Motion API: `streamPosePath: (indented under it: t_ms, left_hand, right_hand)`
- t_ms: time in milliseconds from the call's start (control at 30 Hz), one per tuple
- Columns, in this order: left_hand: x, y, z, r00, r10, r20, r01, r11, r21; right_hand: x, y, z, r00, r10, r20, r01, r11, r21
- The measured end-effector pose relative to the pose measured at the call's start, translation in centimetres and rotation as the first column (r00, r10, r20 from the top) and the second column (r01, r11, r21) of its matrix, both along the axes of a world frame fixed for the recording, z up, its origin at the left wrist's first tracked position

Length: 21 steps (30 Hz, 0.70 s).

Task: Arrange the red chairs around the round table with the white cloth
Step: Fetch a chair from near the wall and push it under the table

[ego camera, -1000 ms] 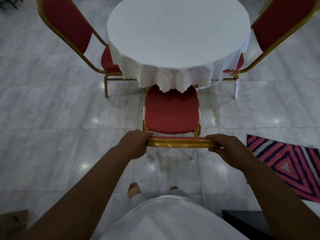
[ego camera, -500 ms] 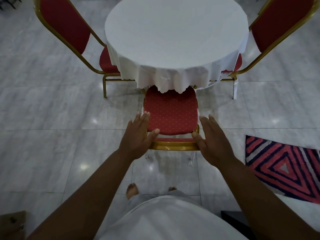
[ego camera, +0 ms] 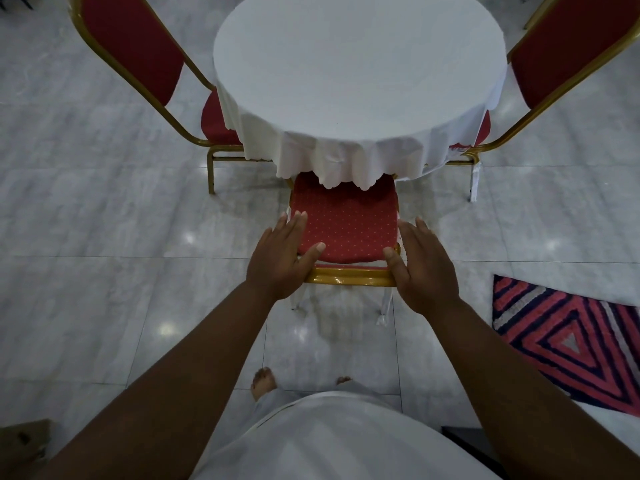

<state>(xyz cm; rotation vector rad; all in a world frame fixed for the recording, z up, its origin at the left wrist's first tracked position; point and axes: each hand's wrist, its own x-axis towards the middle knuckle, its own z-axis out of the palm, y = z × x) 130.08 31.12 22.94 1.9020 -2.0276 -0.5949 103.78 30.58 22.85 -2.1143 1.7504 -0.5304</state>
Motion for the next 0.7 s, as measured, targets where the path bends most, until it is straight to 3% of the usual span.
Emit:
streamPosePath:
  t_ms: [700]
  left_hand:
    - [0.7, -9.0, -0.1, 0.999, 0.003, 0.048, -0.005, 1.000, 0.030]
  right_hand:
    - [0.8, -8.1, 1.0, 0.999, -0.049, 0.015, 0.048, 0.999, 0.022]
